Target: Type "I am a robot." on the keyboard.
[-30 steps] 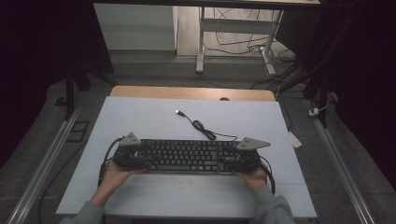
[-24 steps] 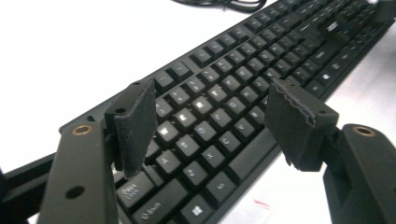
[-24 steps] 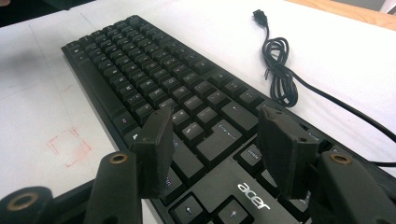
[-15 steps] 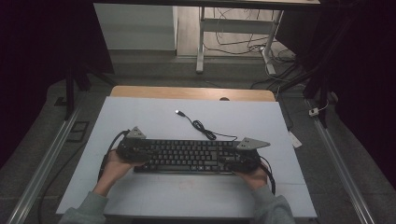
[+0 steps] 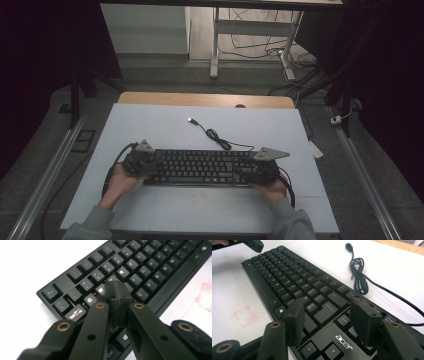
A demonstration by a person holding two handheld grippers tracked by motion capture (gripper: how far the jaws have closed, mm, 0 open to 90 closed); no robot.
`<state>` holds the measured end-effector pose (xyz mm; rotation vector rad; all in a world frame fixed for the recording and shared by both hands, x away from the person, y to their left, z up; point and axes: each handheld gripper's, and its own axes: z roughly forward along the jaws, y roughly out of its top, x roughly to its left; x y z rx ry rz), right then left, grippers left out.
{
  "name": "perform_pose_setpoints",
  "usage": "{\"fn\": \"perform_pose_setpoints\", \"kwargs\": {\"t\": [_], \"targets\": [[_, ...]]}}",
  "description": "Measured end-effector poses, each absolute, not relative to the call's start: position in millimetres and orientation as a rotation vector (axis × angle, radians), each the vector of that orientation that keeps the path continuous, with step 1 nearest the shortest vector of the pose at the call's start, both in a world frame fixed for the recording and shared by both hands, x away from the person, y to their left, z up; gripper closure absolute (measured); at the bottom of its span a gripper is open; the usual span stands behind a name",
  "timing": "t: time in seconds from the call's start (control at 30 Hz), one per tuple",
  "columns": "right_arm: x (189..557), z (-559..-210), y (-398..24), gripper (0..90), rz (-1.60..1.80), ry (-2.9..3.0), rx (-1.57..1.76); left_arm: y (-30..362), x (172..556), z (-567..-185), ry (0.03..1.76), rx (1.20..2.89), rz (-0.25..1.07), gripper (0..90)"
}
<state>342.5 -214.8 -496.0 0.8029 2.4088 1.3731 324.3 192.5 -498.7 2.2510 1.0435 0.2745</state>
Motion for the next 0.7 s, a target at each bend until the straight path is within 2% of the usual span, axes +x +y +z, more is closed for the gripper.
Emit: {"fn": "perform_pose_setpoints", "kwargs": {"t": [0.7], "targets": [[343.2,-496.2,-214.3,46.4,1.361,2.413,0.797,188.3,328.0,-512.0,1.079,2.28,0.282,89.0]]}}
